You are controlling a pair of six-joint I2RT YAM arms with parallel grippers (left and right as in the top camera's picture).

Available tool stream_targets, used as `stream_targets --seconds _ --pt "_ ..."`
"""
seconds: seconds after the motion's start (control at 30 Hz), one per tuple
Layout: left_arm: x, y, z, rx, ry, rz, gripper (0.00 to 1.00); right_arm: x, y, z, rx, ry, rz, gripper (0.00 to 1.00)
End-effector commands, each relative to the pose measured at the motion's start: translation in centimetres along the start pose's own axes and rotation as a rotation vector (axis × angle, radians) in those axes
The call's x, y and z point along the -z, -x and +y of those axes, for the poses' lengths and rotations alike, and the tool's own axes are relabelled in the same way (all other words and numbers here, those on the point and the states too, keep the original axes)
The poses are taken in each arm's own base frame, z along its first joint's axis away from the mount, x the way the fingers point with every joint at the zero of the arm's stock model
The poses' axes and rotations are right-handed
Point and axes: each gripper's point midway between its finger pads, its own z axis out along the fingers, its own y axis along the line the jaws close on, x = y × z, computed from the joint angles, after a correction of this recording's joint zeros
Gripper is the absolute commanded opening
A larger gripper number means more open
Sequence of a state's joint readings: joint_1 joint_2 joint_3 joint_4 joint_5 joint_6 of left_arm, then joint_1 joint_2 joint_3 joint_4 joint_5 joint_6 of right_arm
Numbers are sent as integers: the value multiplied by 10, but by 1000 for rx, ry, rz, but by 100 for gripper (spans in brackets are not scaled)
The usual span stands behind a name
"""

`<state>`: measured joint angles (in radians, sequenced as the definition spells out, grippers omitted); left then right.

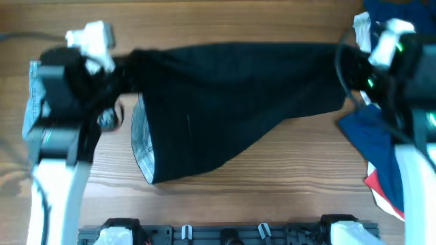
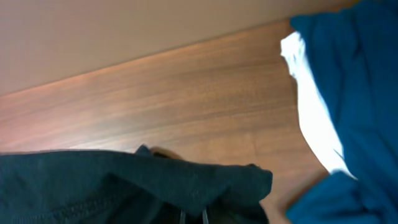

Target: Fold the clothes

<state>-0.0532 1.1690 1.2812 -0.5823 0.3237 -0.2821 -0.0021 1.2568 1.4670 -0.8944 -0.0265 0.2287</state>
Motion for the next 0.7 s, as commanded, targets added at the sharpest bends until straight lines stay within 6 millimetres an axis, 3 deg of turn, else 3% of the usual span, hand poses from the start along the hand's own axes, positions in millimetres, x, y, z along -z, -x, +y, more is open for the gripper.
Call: stream_targets --seconds 0.0,0.07,0.17,0.33,0.4,0.47,0.57,0.67 --pt "-53 25 4 -26 -56 -58 4 -48 14 7 16 39 2 4" --pt "-70 51 -5 -4 -116 -126 4 -64 31 11 17 54 -56 4" --pt "-74 93 -28 -1 -215 -209 4 -61 64 17 12 78 -181 4" --pt "-50 164 -62 -67 -262 -329 4 -13 133 16 4 60 -415 4" --pt "-38 175 -69 -125 -253 -339 4 5 147 5 3 0 -456 4" --pt "-31 169 -65 -128 -222 -290 4 8 145 -9 8 -85 -442 4" --pt "-41 121 -46 -40 -151 -86 4 -5 114 -20 8 -134 -307 4" --pt "-50 38 -18 93 -39 245 4 -24 57 -22 16 -118 -62 4"
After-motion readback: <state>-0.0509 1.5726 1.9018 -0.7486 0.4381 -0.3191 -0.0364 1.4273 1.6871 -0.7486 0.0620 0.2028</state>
